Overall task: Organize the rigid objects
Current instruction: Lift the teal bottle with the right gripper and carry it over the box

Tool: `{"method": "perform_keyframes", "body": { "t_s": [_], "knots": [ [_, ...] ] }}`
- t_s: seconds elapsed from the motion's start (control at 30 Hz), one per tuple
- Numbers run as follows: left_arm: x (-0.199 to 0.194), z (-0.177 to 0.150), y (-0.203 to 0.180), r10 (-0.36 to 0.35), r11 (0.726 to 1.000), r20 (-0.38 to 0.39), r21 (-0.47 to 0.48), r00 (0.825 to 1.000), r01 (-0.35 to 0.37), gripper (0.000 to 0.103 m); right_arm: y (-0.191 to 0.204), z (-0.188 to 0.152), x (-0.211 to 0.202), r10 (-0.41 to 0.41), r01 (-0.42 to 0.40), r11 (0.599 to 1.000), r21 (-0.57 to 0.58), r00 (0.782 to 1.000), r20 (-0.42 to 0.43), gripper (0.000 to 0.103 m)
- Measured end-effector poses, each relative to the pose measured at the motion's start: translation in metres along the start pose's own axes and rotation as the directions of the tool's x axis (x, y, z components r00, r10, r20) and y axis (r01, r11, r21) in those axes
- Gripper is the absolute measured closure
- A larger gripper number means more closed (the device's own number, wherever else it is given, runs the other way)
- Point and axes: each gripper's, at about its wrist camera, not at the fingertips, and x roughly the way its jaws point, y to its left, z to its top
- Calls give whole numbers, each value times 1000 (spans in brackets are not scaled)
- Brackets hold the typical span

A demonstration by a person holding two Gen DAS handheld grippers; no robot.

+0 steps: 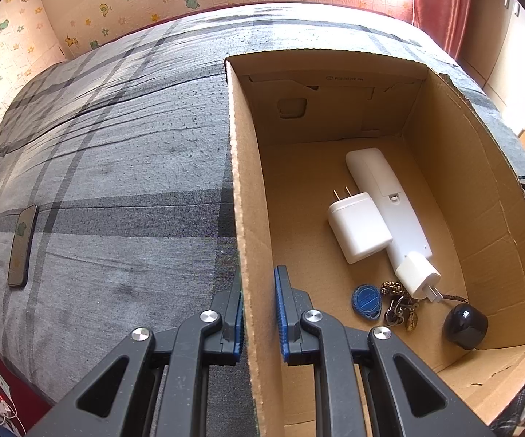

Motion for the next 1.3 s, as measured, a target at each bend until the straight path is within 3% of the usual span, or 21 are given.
{"method": "perform_keyframes", "body": {
  "t_s": [0.83, 1.3],
  "knots": [
    [-1, 0, 3, -14, 1000, -1, -8, 1000, 14, 88, 31, -7, -83, -53, 53, 999, -9, 997, 61, 77],
    [0, 0, 3, -15, 1000, -1, -6, 1000, 15, 88, 83, -6, -120, 7, 4, 995, -95, 993, 115, 77]
  ]
}}
